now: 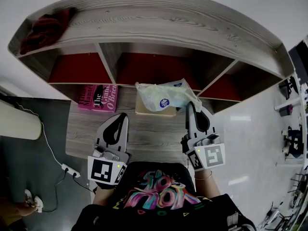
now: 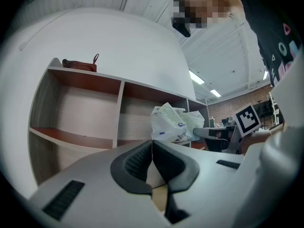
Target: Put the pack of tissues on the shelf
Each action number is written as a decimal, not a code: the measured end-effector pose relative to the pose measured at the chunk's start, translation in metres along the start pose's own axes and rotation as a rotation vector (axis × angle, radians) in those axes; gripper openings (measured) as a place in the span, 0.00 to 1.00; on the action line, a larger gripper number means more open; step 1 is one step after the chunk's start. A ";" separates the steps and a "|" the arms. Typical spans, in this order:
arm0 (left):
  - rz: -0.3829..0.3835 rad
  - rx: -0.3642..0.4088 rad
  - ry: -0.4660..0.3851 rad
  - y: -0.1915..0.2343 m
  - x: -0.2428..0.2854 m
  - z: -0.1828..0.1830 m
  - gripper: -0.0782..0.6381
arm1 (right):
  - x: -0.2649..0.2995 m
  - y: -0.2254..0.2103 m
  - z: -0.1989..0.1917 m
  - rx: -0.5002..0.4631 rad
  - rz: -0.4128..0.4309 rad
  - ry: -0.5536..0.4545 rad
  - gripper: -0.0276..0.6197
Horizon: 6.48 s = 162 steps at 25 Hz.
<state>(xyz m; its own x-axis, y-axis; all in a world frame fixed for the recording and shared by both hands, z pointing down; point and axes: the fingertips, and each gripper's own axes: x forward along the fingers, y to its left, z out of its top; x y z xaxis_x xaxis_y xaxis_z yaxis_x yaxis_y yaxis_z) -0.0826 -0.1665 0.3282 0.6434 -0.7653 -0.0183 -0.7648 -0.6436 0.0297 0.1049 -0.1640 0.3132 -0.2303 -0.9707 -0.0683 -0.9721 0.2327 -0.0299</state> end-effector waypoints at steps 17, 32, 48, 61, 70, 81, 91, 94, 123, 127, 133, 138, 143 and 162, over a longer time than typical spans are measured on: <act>-0.017 -0.029 0.022 0.006 0.007 -0.010 0.14 | 0.023 -0.011 0.011 -0.005 -0.052 -0.017 0.07; -0.015 -0.060 0.040 0.007 0.012 -0.024 0.14 | 0.059 -0.016 0.006 -0.015 -0.086 -0.032 0.07; -0.027 -0.068 0.050 0.006 0.011 -0.027 0.14 | 0.080 -0.033 -0.018 -0.050 -0.198 0.023 0.07; -0.033 -0.066 0.057 0.006 0.009 -0.029 0.14 | 0.090 -0.025 -0.032 -0.040 -0.159 0.097 0.08; -0.029 -0.069 0.061 0.006 0.008 -0.031 0.14 | 0.090 -0.022 -0.036 -0.023 -0.135 0.116 0.15; -0.023 -0.069 0.055 0.008 0.008 -0.029 0.14 | 0.084 -0.024 -0.025 0.014 -0.124 0.090 0.24; -0.036 -0.065 0.052 0.004 0.008 -0.026 0.14 | 0.073 -0.020 -0.015 0.027 -0.092 0.064 0.31; -0.038 -0.062 0.050 0.003 0.007 -0.025 0.14 | 0.068 -0.019 -0.010 0.023 -0.075 0.044 0.32; -0.097 -0.049 0.072 -0.017 0.002 -0.032 0.14 | -0.038 -0.004 -0.021 0.014 0.045 0.084 0.18; -0.095 -0.048 0.079 -0.016 0.001 -0.033 0.14 | -0.045 -0.003 -0.027 0.031 0.036 0.099 0.16; -0.093 -0.052 0.084 -0.014 0.003 -0.036 0.14 | -0.048 -0.001 -0.031 0.047 0.035 0.105 0.11; -0.089 -0.054 0.084 -0.011 0.002 -0.036 0.14 | -0.051 -0.006 -0.042 0.048 0.017 0.141 0.07; -0.086 -0.051 0.085 -0.008 0.001 -0.036 0.14 | -0.052 -0.007 -0.046 0.036 0.023 0.155 0.07; -0.071 -0.054 0.087 -0.003 0.002 -0.037 0.14 | -0.047 -0.007 -0.052 0.037 0.027 0.173 0.07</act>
<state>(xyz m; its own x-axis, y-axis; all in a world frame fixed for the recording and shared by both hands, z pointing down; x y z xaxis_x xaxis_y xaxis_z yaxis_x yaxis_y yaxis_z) -0.0775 -0.1660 0.3654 0.6981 -0.7131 0.0642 -0.7158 -0.6930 0.0857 0.1202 -0.1232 0.3684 -0.2633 -0.9592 0.1026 -0.9640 0.2575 -0.0670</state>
